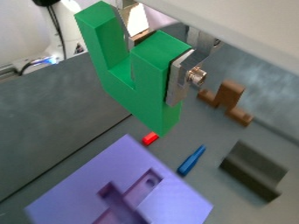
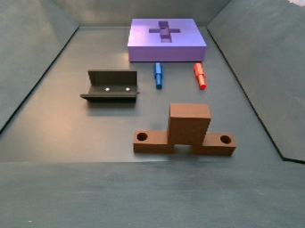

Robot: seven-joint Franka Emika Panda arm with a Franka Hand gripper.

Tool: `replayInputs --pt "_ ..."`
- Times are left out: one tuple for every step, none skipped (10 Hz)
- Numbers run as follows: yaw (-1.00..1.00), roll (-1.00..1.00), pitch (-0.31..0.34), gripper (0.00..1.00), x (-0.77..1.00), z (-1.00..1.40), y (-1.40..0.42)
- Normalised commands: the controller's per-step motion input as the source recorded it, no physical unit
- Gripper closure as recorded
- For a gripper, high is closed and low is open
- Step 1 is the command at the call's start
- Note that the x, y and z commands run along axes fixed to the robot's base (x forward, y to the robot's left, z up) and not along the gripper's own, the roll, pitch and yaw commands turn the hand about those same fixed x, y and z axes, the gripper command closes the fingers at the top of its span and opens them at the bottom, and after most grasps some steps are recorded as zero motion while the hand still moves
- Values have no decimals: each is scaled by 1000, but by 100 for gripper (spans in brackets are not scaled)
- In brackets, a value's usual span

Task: Pick up the green object. Move up. Place the green object on the fixture. Regrasp the green object. Move to above the board. Insert the green object.
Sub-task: Move to above the board, then insert the green object.

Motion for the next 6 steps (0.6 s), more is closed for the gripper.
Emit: replayInputs --pt "-19 -510 -47 100 -81 8 -4" --pt "-14 -298 -43 100 -52 -4 0" --pt "0 0 0 100 63 0 -29" --pt "0 -274 -169 100 171 -317 -314" --pt "0 -341 -180 100 271 -300 -363" --pt "46 -357 -183 100 326 -269 -334"
